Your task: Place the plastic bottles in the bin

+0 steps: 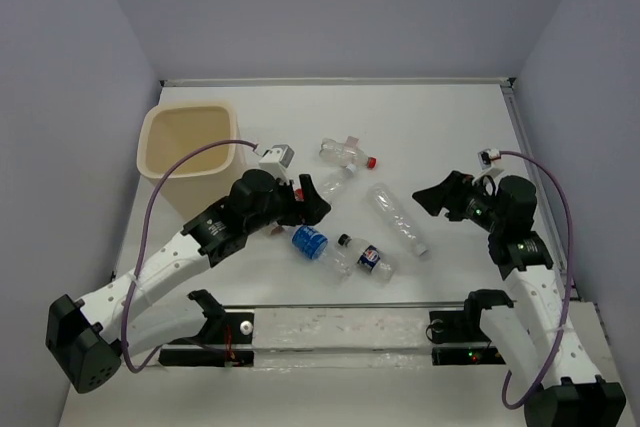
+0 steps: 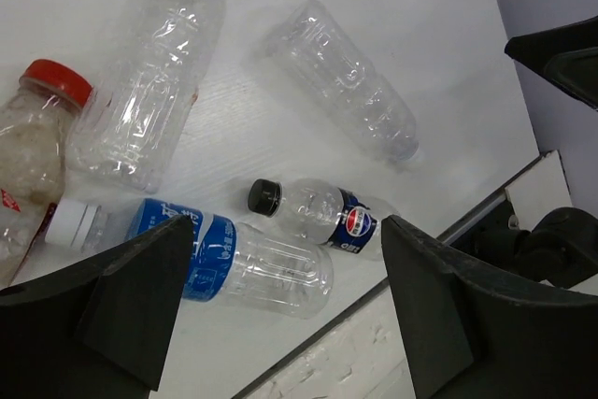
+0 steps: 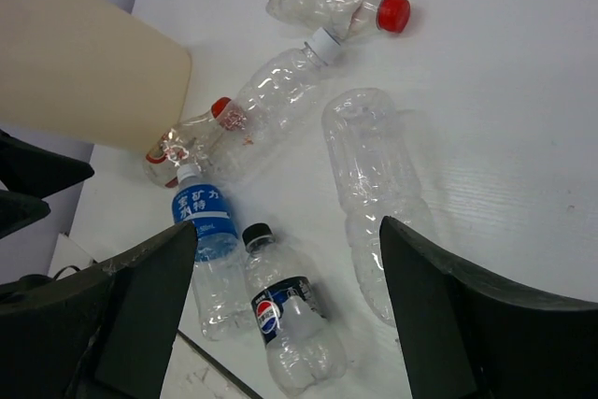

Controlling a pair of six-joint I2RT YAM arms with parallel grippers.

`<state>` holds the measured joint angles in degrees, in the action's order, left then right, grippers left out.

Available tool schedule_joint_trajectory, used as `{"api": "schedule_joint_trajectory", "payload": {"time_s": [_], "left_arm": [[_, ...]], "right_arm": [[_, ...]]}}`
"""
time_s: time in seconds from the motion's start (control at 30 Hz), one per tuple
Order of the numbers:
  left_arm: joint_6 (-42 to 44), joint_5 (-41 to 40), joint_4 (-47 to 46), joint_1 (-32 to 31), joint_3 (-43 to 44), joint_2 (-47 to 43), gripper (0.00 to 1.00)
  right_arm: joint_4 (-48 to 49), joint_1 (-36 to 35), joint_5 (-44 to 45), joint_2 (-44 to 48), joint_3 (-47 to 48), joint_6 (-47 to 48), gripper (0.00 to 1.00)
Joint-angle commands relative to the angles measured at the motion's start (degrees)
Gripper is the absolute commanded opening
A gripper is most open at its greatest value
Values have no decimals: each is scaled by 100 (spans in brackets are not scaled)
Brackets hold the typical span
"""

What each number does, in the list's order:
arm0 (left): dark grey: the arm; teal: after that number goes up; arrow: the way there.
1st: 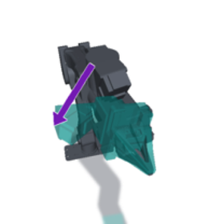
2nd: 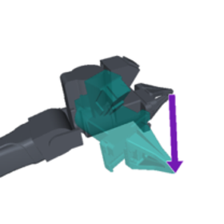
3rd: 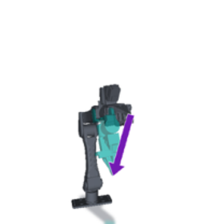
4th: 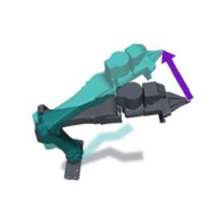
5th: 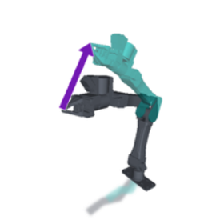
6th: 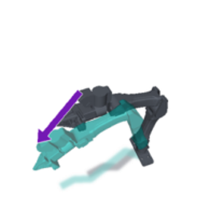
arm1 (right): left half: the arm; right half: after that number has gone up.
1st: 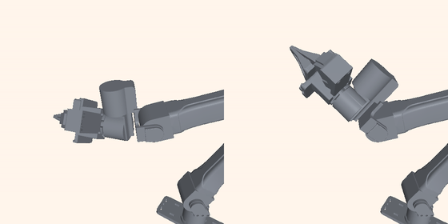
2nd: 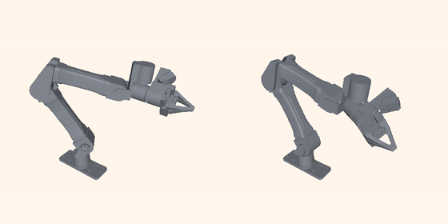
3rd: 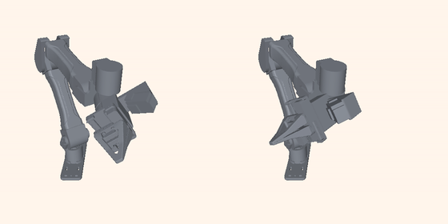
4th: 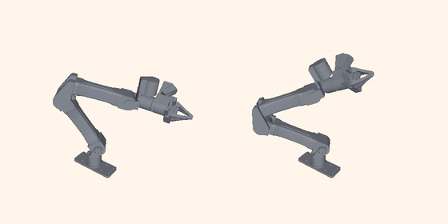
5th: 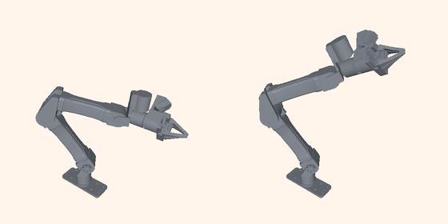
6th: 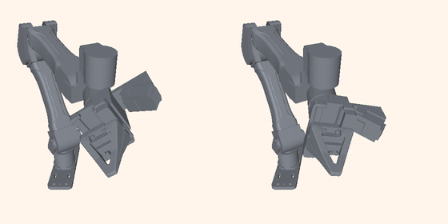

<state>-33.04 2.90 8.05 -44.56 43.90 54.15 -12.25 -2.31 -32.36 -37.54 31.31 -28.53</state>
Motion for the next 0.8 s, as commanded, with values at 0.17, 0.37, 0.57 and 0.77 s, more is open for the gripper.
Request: {"api": "schedule_joint_trajectory", "payload": {"time_s": [0.17,0.37,0.57,0.77], "left_arm": [[-694,140,636,-18,-293,26,93],[-1696,-227,855,-9,-953,-317,99],[-2575,-825,891,-18,-1313,-248,99],[-2734,-1124,619,-18,-1244,332,99]], "right_arm": [[434,20,326,-367,50,76,86],[689,20,537,-1202,472,181,90],[838,-436,888,-1782,595,243,97],[637,-1297,1573,-2573,1025,664,100]]}}
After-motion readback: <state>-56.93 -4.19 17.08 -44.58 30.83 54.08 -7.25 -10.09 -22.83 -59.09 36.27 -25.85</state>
